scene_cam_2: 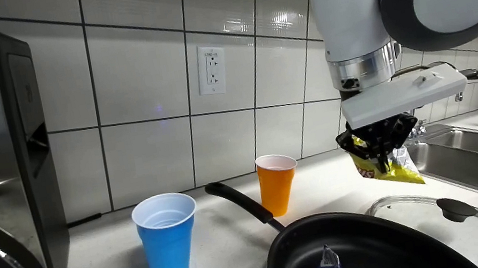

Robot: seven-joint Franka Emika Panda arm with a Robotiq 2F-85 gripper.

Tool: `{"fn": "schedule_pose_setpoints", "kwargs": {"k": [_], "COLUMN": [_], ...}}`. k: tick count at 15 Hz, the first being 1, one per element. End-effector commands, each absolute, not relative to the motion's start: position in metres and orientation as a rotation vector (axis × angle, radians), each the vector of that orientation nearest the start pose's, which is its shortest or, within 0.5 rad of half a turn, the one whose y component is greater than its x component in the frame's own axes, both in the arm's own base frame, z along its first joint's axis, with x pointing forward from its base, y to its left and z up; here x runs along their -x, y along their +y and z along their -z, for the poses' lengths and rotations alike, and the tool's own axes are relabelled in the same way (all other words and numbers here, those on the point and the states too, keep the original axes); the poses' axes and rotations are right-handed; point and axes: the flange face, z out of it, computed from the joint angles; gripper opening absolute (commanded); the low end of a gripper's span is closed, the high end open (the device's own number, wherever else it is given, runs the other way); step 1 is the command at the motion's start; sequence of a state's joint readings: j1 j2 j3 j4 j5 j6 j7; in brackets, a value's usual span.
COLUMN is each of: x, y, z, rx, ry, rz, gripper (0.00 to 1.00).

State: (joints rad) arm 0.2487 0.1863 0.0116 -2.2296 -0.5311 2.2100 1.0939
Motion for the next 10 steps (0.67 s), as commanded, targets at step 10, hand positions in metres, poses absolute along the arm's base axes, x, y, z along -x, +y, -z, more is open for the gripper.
{"fn": "schedule_pose_setpoints", "kwargs": {"k": [10], "x": [-0.489], "y": [0.200], "z": [-0.271], "rx": [3.464], "ry": [0.614], "rz": [0.089], "gripper": [0.00]}}
